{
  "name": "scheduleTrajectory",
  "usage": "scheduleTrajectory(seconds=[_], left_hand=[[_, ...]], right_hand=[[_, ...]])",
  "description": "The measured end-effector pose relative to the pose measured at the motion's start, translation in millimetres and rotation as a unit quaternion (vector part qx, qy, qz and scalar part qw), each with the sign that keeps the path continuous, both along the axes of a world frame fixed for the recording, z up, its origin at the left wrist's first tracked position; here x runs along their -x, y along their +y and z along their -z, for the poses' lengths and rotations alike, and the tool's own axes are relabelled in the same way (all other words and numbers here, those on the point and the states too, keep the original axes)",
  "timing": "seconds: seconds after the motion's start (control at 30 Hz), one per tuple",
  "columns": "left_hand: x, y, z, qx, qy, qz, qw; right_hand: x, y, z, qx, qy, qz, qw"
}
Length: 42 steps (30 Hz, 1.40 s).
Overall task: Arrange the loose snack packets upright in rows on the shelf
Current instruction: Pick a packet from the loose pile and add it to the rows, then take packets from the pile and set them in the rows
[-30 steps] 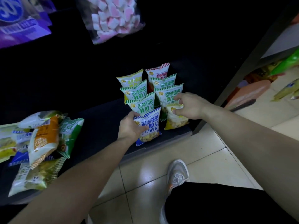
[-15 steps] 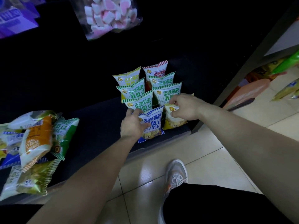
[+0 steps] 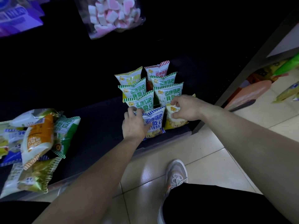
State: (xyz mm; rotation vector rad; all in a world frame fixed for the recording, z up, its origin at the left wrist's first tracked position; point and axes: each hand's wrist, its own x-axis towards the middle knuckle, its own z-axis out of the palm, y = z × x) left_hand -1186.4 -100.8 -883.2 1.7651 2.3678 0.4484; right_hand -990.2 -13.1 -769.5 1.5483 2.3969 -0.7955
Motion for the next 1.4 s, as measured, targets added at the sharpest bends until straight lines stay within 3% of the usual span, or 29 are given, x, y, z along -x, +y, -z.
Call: scheduleTrajectory(seconds=[0.3,0.43,0.77,1.0,1.4], left_hand=[[12,5,-37,0.06,-0.053,0.006,0.997],[41,-9,-82,0.078,-0.035,0.02,0.996],[188,-138,-176,0.115,0.011,0.011,0.993],[276,-234,-168,0.202,0.029,-0.063,0.977],[364,-252,-129,0.22,-0.073,-0.12,0.965]], right_hand=[[25,-8,-15,-0.004,-0.01,-0.005,1.0],[51,-23,-32,-0.02,-0.026,-0.02,0.999],[165,-91,-61,-0.066,-0.009,-0.12,0.991],[256,-133,-63,-0.111,-0.055,-0.231,0.965],[407,-177,42,-0.052,-0.013,-0.238,0.97]])
